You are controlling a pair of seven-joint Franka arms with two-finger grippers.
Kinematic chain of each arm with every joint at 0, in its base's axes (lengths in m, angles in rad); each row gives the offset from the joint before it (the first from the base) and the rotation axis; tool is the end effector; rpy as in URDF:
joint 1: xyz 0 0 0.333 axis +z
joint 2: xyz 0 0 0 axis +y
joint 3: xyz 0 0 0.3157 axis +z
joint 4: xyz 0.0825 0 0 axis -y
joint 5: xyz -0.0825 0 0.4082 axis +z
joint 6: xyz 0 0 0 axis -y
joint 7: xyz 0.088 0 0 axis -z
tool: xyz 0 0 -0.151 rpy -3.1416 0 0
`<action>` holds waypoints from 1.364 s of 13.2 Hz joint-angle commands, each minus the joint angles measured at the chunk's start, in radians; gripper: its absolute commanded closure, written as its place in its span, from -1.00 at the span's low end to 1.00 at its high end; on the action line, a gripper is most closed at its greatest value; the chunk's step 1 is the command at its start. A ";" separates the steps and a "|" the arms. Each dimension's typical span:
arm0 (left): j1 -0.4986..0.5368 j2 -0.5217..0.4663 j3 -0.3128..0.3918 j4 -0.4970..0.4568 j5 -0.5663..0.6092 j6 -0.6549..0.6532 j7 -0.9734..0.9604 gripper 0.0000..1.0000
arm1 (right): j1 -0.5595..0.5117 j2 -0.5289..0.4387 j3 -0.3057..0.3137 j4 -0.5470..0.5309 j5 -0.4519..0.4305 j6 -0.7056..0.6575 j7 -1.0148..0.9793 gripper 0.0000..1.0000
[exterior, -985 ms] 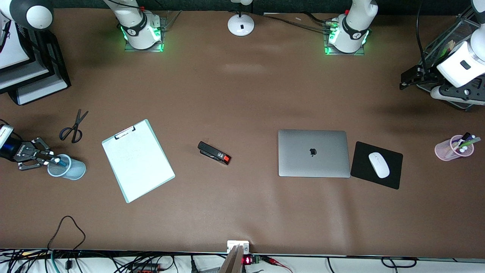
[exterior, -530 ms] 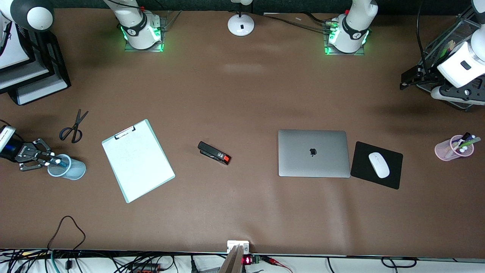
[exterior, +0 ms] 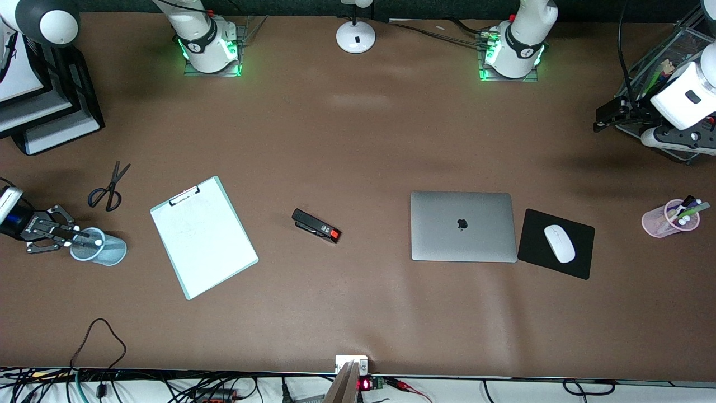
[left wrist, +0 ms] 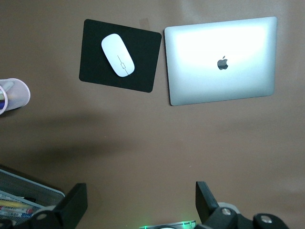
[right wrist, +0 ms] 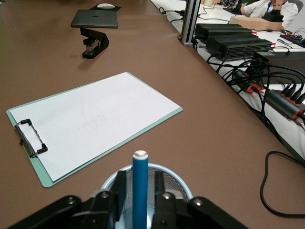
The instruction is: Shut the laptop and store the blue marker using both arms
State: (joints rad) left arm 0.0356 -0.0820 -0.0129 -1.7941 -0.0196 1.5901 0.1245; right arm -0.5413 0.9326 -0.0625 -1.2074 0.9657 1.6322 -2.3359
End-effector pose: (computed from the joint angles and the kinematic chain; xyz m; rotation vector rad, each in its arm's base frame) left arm 0.5410 0.0092 0.5180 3.1047 -0.1555 -0.1872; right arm 0.6710 -0.3047 0.1772 -1.8079 -1.5488 -1.0604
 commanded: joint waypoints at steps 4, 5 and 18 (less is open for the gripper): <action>0.017 0.019 -0.001 0.035 -0.010 -0.032 0.003 -1.00 | -0.008 -0.003 0.001 0.026 -0.001 -0.020 0.001 -1.00; 0.017 0.019 -0.001 0.035 -0.010 -0.032 0.003 -1.00 | -0.008 -0.015 0.003 0.026 -0.016 -0.022 0.016 -1.00; 0.026 0.022 -0.001 0.035 -0.010 -0.033 0.007 -1.00 | 0.034 -0.228 0.012 0.031 -0.182 -0.135 0.325 -1.00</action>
State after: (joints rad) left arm 0.0538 -0.0770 -0.0128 -1.7941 -0.0196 1.5818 0.1245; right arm -0.5226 0.7494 -0.0552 -1.1726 0.8158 1.5286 -2.0770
